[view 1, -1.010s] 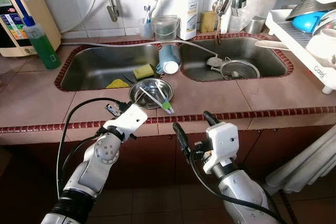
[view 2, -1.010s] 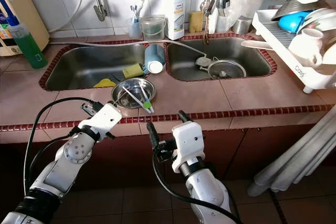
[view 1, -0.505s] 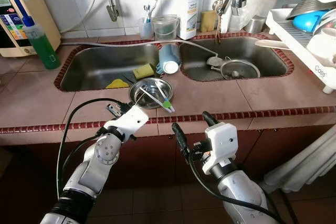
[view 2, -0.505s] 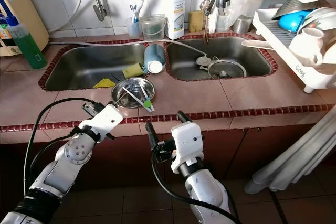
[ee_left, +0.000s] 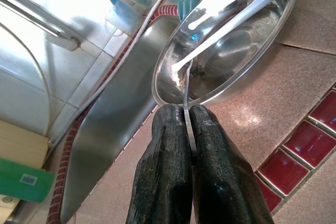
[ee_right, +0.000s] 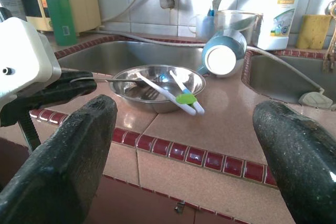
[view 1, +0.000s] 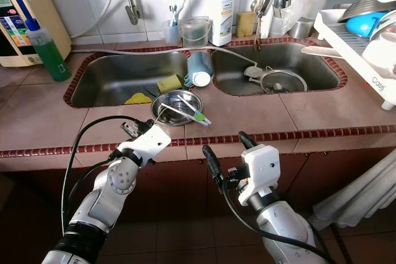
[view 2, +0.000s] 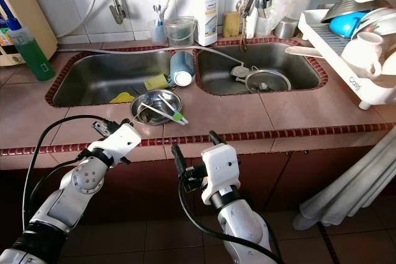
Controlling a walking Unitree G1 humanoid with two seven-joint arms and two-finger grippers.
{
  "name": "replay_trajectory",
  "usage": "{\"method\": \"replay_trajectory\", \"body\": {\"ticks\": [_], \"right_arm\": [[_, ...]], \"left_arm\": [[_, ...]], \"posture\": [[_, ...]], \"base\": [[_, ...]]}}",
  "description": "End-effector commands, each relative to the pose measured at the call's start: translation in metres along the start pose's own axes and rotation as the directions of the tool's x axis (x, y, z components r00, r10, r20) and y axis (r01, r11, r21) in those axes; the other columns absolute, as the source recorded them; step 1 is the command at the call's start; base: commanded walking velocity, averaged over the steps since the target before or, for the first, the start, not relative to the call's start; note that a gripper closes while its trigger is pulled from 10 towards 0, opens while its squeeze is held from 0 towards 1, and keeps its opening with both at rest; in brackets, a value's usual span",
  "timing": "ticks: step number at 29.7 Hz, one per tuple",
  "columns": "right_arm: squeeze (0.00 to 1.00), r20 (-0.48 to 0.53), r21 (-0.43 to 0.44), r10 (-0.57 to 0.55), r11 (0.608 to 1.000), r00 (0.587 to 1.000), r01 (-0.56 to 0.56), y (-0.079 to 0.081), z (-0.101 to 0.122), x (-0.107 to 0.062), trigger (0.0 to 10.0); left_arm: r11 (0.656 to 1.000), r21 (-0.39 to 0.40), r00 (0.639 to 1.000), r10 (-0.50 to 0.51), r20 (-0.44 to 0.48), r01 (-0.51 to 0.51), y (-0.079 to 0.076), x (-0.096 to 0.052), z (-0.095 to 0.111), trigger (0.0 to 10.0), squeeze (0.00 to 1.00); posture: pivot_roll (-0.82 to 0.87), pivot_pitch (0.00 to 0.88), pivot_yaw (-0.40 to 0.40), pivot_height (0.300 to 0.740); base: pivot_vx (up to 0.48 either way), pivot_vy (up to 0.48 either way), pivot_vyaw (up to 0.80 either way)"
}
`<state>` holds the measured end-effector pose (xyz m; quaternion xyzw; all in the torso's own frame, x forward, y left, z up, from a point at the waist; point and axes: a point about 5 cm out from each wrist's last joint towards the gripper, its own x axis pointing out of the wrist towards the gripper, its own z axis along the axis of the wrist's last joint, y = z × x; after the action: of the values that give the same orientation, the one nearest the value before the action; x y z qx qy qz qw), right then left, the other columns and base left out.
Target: Kitchen organization
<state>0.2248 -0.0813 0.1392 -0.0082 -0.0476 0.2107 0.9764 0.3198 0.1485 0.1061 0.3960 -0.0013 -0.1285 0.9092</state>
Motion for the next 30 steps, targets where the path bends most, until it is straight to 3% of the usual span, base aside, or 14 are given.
{"method": "replay_trajectory", "body": {"ticks": [1, 16, 30], "right_arm": [[0.0, 0.018, 0.008, 0.006, 1.0, 1.0, -0.006, 0.003, 0.005, 0.0, 10.0], [0.0, 0.015, 0.012, 0.01, 1.0, 1.0, -0.01, 0.002, 0.005, 0.001, 10.0], [0.0, 0.016, 0.012, 0.004, 1.0, 1.0, -0.005, 0.002, 0.005, 0.001, 10.0]], "left_arm": [[1.0, 0.016, 1.0, 0.015, 0.003, -0.015, 0.008, 0.002, -0.001, 10.0, 0.0], [0.996, 0.026, 0.993, -0.086, 0.078, 0.084, -0.002, -0.003, 0.003, 10.0, 0.0], [0.987, 0.031, 0.982, -0.163, 0.092, 0.161, -0.01, -0.006, 0.002, 10.0, 0.0]], "posture": [[-0.25, 0.025, 0.087, 0.74], [-0.24, 0.027, 0.085, 0.74], [-0.24, 0.027, 0.089, 0.74]], "base": [[0.0, 0.0, 0.0], [0.0, 0.0, 0.0], [0.0, 0.0, 0.0]]}}
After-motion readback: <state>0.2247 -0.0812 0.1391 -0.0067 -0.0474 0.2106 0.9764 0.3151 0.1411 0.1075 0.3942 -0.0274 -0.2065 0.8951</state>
